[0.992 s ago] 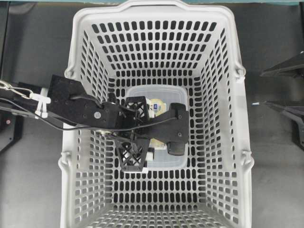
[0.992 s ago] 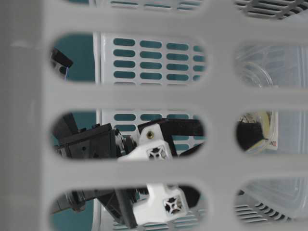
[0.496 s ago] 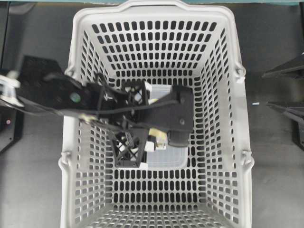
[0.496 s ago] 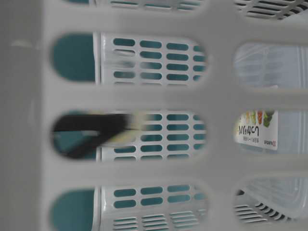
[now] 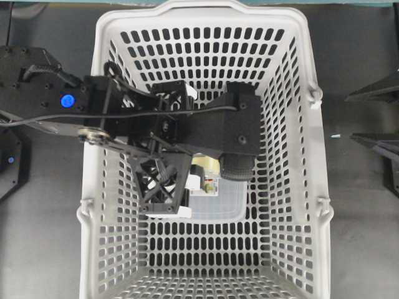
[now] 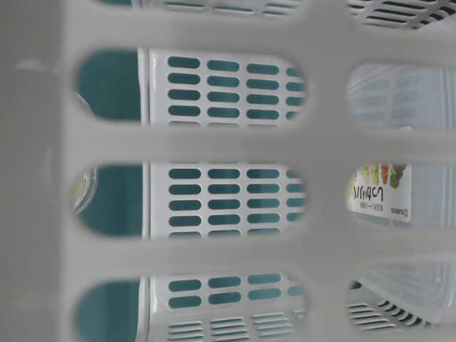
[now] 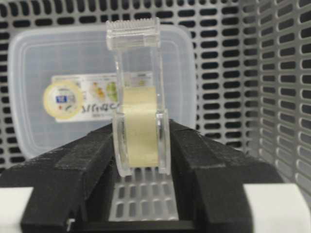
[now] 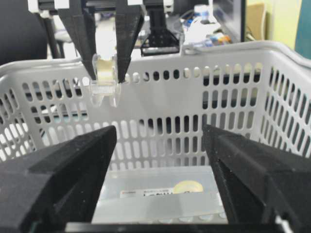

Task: Pick up the tape dispenser from the shopping basket with the left arm.

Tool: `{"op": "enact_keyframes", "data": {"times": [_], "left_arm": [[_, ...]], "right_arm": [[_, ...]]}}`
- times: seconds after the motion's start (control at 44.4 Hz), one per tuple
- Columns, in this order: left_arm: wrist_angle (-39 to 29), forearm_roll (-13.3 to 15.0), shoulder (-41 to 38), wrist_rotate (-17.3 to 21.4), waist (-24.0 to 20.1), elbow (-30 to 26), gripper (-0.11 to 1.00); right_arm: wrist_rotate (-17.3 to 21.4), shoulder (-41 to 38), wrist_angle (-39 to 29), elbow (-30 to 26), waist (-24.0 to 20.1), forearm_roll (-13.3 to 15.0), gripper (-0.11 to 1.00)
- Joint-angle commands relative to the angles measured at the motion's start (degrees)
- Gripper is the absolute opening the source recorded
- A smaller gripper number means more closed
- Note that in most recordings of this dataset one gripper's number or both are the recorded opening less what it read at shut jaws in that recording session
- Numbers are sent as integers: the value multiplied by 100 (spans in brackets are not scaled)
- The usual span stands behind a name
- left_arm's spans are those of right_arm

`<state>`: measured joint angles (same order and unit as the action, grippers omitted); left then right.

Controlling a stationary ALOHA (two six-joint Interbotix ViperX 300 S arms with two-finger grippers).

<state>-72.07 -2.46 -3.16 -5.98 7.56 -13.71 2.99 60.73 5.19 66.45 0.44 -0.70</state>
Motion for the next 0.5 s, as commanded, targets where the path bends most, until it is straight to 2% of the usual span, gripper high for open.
{"op": "enact_keyframes", "data": {"times": [0.0,0.474], "left_arm": [[18,-9,114,9,-18,-97,29],[18,-18,105,9,-18,0,29]], "right_arm": [[9,-26,53,-44,9,-18,70],[9,-26,26,-44,0,-18,70]]}}
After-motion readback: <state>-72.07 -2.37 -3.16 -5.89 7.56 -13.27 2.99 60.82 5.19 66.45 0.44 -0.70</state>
